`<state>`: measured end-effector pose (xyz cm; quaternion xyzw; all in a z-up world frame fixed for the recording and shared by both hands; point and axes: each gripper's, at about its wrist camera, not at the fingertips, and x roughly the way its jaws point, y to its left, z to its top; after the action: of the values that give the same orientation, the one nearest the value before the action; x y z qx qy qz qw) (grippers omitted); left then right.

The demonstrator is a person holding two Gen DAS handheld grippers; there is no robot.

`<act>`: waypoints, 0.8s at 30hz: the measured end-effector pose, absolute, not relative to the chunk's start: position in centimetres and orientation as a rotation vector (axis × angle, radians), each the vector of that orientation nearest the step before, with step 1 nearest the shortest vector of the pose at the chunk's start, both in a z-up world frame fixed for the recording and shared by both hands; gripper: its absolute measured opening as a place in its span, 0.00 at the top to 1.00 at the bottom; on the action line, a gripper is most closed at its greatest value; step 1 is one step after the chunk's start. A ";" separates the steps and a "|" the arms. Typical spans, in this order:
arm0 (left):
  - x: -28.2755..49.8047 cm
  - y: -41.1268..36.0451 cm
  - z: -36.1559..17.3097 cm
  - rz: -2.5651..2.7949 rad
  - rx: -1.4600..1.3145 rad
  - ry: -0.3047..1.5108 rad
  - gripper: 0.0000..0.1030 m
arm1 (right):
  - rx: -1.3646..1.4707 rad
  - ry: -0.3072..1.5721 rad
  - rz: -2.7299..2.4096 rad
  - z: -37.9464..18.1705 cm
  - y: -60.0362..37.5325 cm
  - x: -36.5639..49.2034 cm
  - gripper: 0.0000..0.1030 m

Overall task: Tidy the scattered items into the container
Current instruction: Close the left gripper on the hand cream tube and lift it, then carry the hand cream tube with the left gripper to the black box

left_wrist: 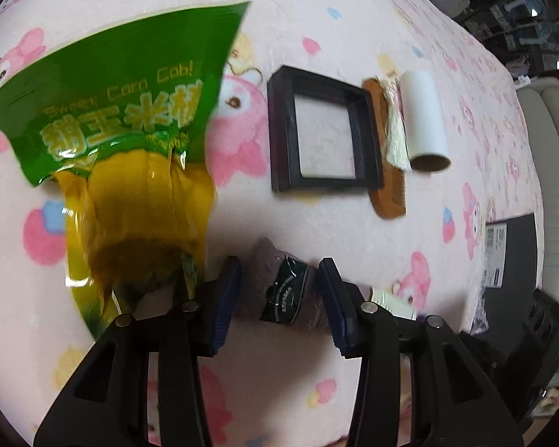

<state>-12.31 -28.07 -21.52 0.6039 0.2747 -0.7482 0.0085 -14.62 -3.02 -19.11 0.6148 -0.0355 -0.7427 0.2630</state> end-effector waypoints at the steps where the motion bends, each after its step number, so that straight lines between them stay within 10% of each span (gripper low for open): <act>1: -12.1 -28.0 -21.3 -2.340 1.911 0.874 0.58 | 1.656 -0.100 -2.022 -18.9 -2.8 -14.7 0.61; 24: -10.5 -28.0 -21.6 -2.327 1.910 1.044 0.53 | 1.635 -0.290 -2.049 -21.0 -5.2 -18.4 0.60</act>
<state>-10.52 -27.95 -21.63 0.5994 0.3277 -0.7300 -0.0224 -18.40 -5.17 -21.01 0.6003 -0.1065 -0.7524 0.2493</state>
